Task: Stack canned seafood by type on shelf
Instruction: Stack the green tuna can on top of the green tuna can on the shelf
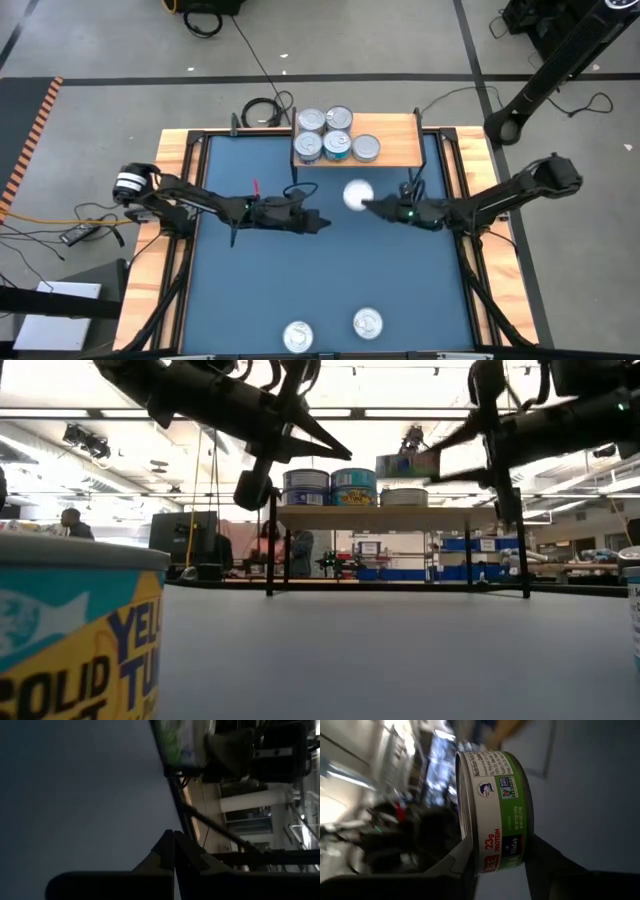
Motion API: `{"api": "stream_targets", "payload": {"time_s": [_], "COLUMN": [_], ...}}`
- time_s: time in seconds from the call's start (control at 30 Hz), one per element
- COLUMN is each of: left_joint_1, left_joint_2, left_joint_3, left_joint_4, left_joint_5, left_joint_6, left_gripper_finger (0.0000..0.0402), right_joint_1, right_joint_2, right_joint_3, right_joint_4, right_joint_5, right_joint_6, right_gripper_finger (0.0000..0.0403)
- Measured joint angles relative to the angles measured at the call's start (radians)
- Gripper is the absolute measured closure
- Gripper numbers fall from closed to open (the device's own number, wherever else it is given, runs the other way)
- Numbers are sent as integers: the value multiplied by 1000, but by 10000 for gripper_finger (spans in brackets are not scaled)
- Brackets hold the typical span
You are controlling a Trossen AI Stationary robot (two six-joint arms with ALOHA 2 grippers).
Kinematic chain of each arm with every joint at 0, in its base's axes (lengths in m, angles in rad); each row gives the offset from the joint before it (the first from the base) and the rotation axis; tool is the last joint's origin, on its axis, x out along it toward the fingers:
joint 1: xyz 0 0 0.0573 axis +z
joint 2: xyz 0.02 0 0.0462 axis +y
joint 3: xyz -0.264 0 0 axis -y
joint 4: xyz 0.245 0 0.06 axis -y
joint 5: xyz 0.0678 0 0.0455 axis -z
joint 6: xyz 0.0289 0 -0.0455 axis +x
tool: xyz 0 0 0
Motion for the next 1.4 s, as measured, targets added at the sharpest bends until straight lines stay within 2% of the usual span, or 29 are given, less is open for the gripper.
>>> {"api": "stream_targets", "payload": {"time_s": [0.13,0.4,0.8,0.93,1.03,1.17,1.3,1.4], "left_joint_1": [0,0,-1,-1,-1,-1,-1,-1], "left_joint_2": [-23,-25,-25,-25,-25,-25,-25,-25], "left_joint_3": [-1,-1,-1,-1,-1,0,0,0], "left_joint_4": [-13,-11,-12,-10,-9,-7,-8,-9], "left_joint_5": [-16,-5,23,23,23,22,20,18], "left_joint_6": [8,-39,-37,-38,-38,-38,-39,-39], "left_gripper_finger": [398,398,397,397,397,397,397,396], "right_joint_1": [-66,-228,-444,-516,-542,-566,-610,-626], "right_joint_2": [-85,-161,-171,-167,-164,-158,-131,-126], "right_joint_3": [4,57,272,304,293,288,284,286], "right_joint_4": [6,-42,-412,-524,-612,-601,-488,-477], "right_joint_5": [30,-2,-99,-227,-269,-291,-369,-377], "right_joint_6": [-40,-43,-23,90,210,208,143,147], "right_gripper_finger": [284,284,284,284,284,284,284,284]}}
